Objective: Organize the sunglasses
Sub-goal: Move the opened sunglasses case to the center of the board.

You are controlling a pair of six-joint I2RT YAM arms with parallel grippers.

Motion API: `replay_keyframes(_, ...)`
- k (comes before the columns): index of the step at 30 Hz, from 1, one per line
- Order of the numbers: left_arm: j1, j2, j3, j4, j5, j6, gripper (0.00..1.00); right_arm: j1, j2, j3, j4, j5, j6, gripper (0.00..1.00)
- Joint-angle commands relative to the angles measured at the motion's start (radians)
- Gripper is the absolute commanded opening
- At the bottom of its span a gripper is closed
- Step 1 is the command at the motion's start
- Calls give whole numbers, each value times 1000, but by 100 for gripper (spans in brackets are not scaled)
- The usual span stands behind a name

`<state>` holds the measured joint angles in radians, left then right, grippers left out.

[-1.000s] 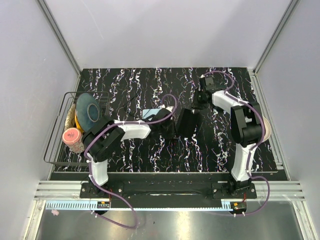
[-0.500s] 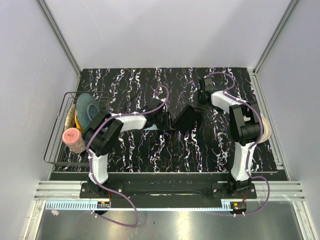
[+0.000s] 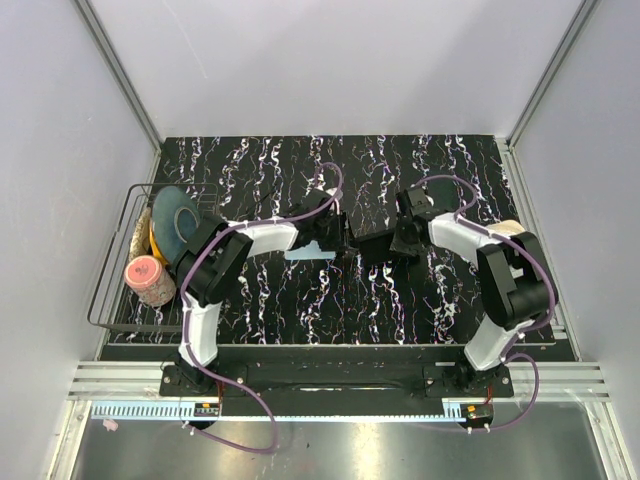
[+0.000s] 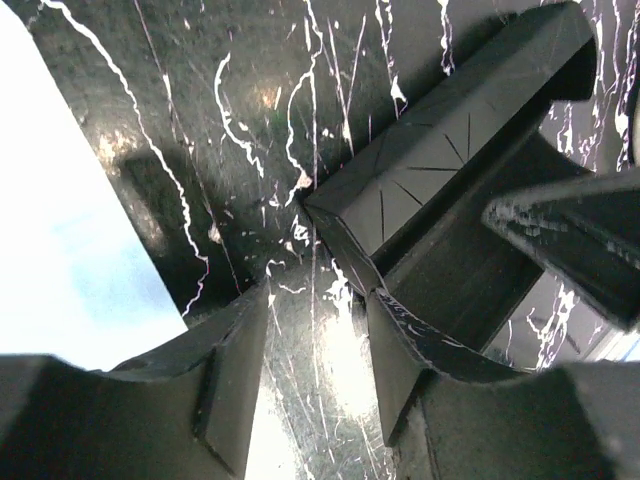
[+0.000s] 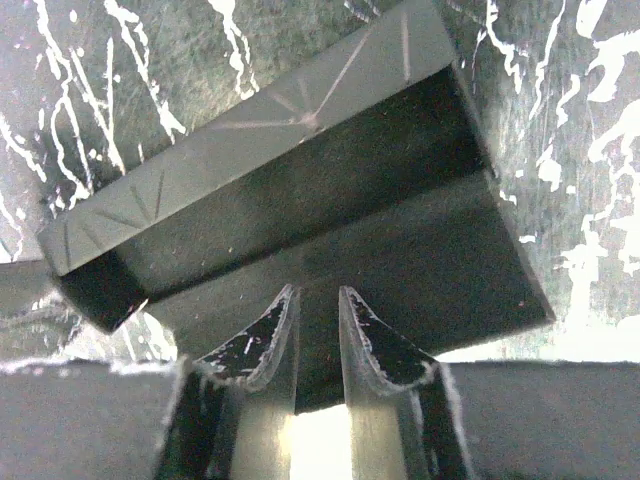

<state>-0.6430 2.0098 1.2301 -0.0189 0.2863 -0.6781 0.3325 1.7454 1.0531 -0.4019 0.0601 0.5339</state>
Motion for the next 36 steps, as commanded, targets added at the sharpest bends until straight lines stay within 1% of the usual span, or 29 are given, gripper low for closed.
replay_keyframes(1, 22, 0, 43, 30, -38, 5, 50, 16, -130, -12, -17, 78, 51, 30)
replay_keyframes(2, 25, -11, 34, 31, -51, 6, 52, 16, -144, -2, -29, 125, 46, 35)
replay_keyframes(3, 31, -38, 17, 36, -61, 8, 54, 14, -158, 10, -37, 141, 32, 36)
replay_keyframes(4, 34, -55, 6, 34, -70, 14, 58, 14, -184, 37, -38, 150, 28, 38)
replay_keyframes(5, 36, -74, -4, 34, -91, 23, 61, 14, -194, 51, -41, 155, 21, 41)
replay_keyframes(7, 40, -135, -44, 28, -120, 35, 64, 16, -219, 90, -40, 141, 0, 44)
replay_keyframes(8, 42, -155, -58, 24, -149, 46, 65, 20, -222, 99, -28, 104, -12, 46)
replay_keyframes(10, 49, -219, -107, -1, -186, 51, 68, 59, -215, 132, -18, 69, -64, 50)
replay_keyframes(12, 58, -284, -156, -41, -260, 54, 71, 103, -196, 151, -17, 49, -96, 53)
replay_keyframes(13, 62, -305, -173, -58, -283, 54, 72, 149, -173, 166, -14, 44, -101, 53)
replay_keyframes(16, 72, -374, -230, -133, -415, 51, 75, 241, -120, 183, 14, 1, -94, 53)
replay_keyframes(17, 80, -405, -257, -163, -436, 46, 75, 258, -104, 185, 24, -3, -86, 53)
replay_keyframes(20, 97, -454, -317, -182, -486, 31, 75, 319, -46, 192, 66, -23, -84, 53)
replay_keyframes(24, 135, -468, -360, -188, -492, 14, 75, 355, 67, 249, 84, -43, -104, 53)
replay_keyframes(27, 166, -459, -377, -184, -470, 8, 74, 359, 144, 295, 61, -23, -94, 50)
replay_keyframes(31, 192, -431, -383, -161, -426, 0, 72, 359, 207, 324, 52, -8, -78, 48)
replay_keyframes(36, 206, -402, -382, -138, -395, 0, 70, 361, 270, 352, 49, -8, -68, 42)
